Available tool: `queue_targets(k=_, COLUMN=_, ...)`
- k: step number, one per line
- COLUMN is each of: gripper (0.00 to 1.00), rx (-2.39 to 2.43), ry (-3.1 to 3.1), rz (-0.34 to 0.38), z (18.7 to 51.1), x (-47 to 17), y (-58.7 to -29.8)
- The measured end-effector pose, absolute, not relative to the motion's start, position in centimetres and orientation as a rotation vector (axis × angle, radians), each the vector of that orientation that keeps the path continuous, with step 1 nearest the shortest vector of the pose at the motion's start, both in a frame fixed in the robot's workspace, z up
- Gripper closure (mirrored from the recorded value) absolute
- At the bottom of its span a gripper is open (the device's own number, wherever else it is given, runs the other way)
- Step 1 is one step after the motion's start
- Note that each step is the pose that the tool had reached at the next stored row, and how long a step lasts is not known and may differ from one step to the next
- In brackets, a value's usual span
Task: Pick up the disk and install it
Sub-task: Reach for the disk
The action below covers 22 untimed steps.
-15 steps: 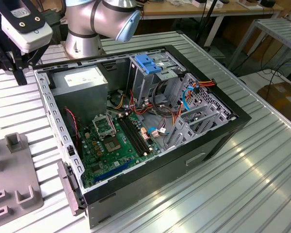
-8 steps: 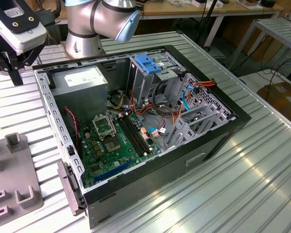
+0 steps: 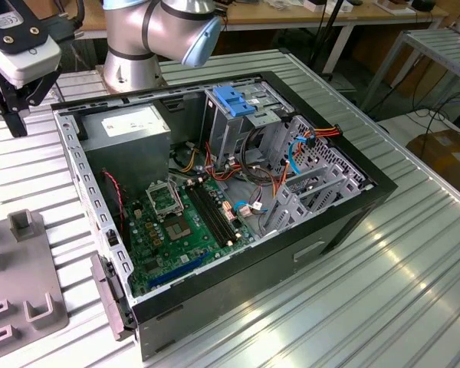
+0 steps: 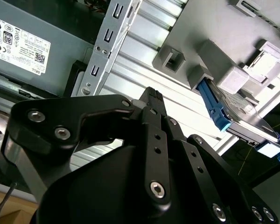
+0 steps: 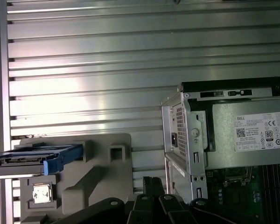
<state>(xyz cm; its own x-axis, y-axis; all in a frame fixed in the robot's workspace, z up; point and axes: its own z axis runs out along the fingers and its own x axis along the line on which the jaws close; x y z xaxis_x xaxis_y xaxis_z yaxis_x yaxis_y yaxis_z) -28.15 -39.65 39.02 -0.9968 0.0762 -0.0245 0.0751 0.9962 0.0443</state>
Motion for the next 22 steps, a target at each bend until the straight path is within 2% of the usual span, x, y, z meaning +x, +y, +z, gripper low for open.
queue_targets(k=22, gripper=0.9, rx=0.118, ry=3.113, rz=0.068, z=38.9, x=-31.8, y=-39.5)
